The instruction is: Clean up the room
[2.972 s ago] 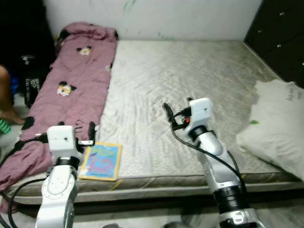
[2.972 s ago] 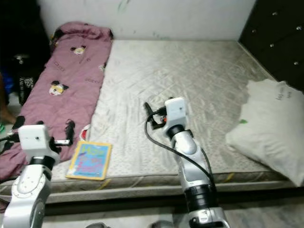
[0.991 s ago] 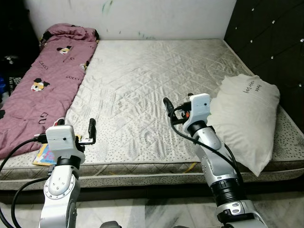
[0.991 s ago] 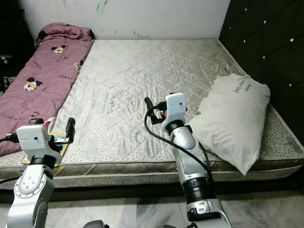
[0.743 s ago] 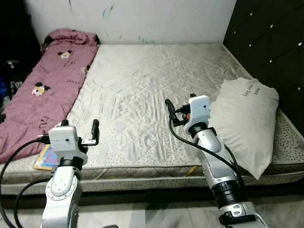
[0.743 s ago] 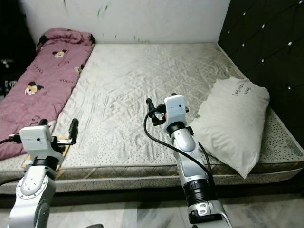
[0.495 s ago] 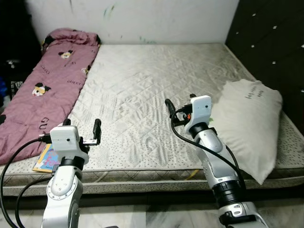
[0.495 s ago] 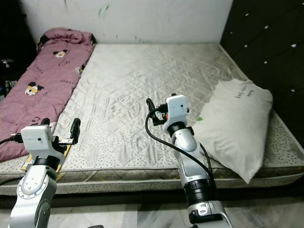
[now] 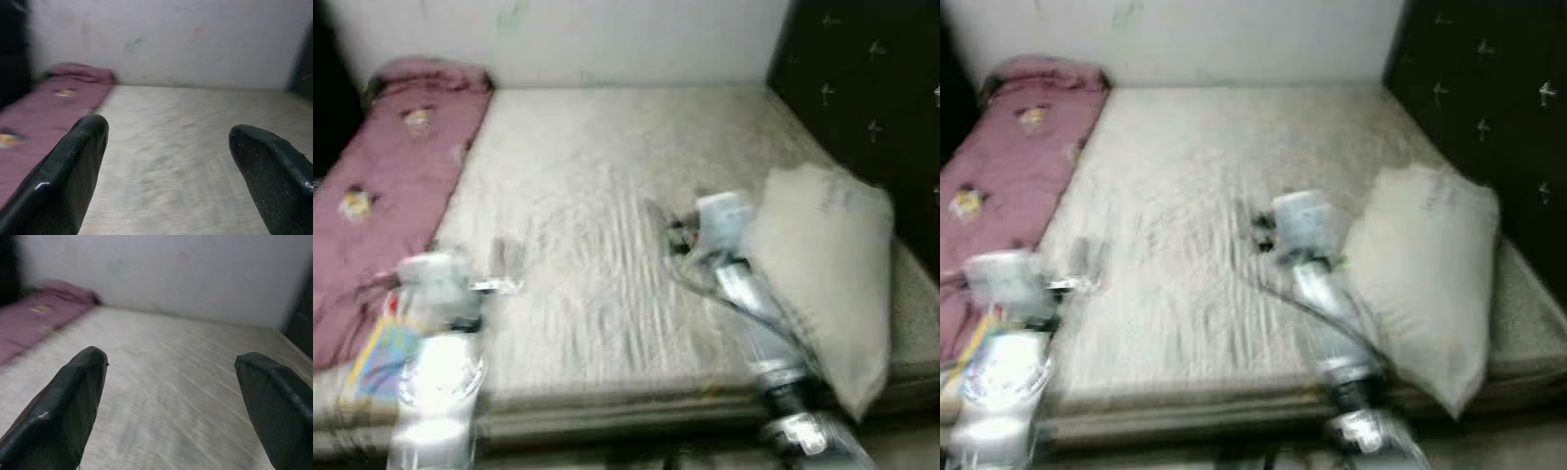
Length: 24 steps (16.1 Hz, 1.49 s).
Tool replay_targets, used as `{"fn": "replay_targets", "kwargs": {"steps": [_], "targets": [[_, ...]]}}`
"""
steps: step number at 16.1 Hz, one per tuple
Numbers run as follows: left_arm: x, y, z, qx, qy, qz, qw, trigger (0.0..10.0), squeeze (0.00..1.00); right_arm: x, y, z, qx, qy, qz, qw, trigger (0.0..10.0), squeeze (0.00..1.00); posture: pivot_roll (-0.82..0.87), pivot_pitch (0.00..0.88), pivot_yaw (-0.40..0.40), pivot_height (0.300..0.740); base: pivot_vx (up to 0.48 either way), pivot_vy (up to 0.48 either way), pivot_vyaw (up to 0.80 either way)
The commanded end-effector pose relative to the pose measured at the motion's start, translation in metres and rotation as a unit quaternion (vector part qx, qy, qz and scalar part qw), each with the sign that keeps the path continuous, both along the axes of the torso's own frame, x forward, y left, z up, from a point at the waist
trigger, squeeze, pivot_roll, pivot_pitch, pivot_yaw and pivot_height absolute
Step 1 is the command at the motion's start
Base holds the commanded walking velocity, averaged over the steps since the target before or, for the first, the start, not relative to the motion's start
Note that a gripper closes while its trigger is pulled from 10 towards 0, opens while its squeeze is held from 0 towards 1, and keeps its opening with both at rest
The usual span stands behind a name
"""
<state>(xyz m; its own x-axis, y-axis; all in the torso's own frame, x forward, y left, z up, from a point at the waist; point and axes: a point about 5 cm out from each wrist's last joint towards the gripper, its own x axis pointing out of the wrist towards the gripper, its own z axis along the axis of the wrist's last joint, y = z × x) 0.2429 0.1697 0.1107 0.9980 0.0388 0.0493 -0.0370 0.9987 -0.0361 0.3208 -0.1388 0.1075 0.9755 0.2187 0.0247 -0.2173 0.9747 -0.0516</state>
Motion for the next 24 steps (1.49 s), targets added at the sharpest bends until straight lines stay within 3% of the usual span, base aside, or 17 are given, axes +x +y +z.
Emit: {"fn": "replay_targets", "kwargs": {"steps": [1, 5, 8, 13, 24], "targets": [[-0.0044, 0.0209, -0.0017, 0.020, 0.010, 0.042, 0.999, 10.0, 0.00, 0.0040, 0.0218, 0.0123, 0.013, -0.021, 0.028, 0.999, 10.0, 0.00, -0.03, 0.000, 0.003, 0.740, 0.000, 0.000, 0.00], [-0.0030, 0.0183, -0.0022, 0.034, 0.017, 0.047, 0.998, 10.0, 0.00, 0.0039, 0.0214, 0.0120, 0.009, -0.022, 0.028, 0.999, 10.0, 0.00, -0.03, 0.000, -0.001, 0.740, 0.000, 0.000, 0.00], [-0.0035, 0.0184, -0.0028, 0.020, 0.016, 0.051, 0.998, 10.0, 0.00, 0.0045, 0.0197, 0.0108, 0.011, -0.016, 0.027, 0.999, 10.0, 0.00, -0.03, 0.000, -0.006, 0.740, 0.000, 0.000, 0.00], [-0.0021, 0.0146, -0.0025, 0.021, 0.017, 0.037, 0.999, 10.0, 0.00, 0.0054, 0.0211, 0.0108, 0.011, -0.015, 0.032, 0.999, 10.0, 0.00, -0.03, 0.000, -0.007, 0.740, 0.000, 0.000, -0.49], [-0.0007, 0.0145, -0.0020, 0.018, 0.016, 0.036, 0.999, 10.0, 0.00, 0.0064, 0.0213, 0.0117, 0.010, -0.017, 0.033, 0.999, 10.0, 0.00, -0.03, 0.000, -0.006, 0.740, 0.000, -0.398, 0.00]]}}
